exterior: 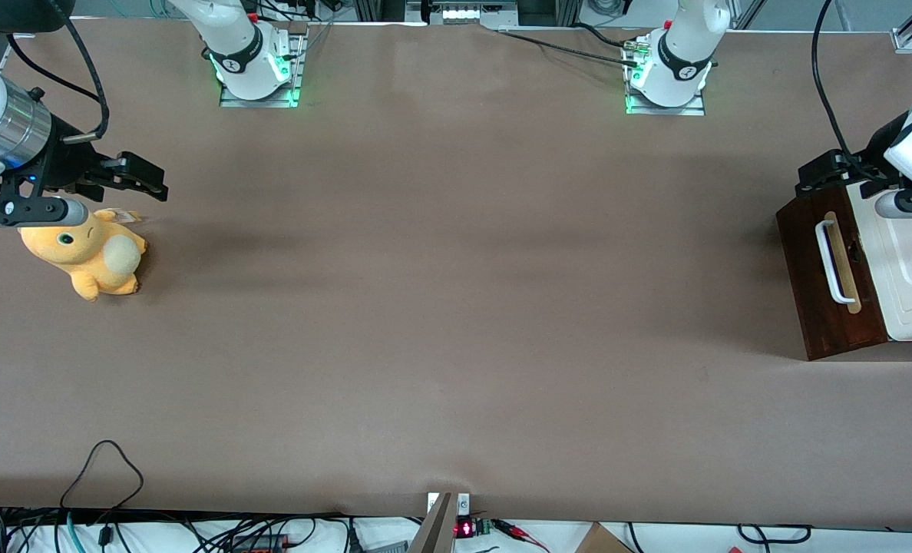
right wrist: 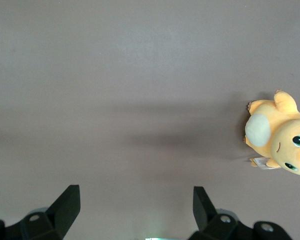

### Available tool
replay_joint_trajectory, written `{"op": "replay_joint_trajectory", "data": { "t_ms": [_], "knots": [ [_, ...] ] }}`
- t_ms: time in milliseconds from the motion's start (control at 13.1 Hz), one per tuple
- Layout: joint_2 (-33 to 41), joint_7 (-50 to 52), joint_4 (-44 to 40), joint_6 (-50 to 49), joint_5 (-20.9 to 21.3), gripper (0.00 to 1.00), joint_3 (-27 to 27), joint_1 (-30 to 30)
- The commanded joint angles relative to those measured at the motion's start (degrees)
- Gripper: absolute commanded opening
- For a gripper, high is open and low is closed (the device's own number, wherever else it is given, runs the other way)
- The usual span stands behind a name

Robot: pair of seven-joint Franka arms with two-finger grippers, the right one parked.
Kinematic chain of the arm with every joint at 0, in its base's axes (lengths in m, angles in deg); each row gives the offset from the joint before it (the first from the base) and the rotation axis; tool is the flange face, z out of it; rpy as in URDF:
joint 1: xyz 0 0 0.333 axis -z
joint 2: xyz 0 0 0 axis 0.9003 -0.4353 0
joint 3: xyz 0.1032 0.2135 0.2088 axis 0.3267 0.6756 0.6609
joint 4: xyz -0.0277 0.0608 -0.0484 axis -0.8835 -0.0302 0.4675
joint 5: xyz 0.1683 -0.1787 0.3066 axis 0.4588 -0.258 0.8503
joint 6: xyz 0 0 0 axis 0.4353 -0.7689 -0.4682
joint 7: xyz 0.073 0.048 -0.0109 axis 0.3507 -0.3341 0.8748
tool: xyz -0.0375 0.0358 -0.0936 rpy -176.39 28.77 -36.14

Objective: Open lower drawer with left arm only

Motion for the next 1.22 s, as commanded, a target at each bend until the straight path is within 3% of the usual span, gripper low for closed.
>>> {"op": "replay_joint_trajectory", "data": {
  "t_ms": [0,229,611,840,993,1146],
  "knots": [
    [-0.67,0.85,-0.19,1.48,3.55,1.00,-1.49,-0.21],
    [-1.29,9.07,2.43,0.61,18.99,1.00,-7.98,-0.12],
    [-4.61,29.99,12.97,-1.33,38.35,1.00,-16.87,0.05],
    [-8.04,38.63,19.30,-0.71,47.41,1.00,-16.97,0.76],
    [-10.59,39.78,24.48,-0.71,58.11,1.00,-17.06,1.99],
    [-13.58,42.41,25.47,-0.45,61.14,1.00,-16.97,1.90]
  ]
}}
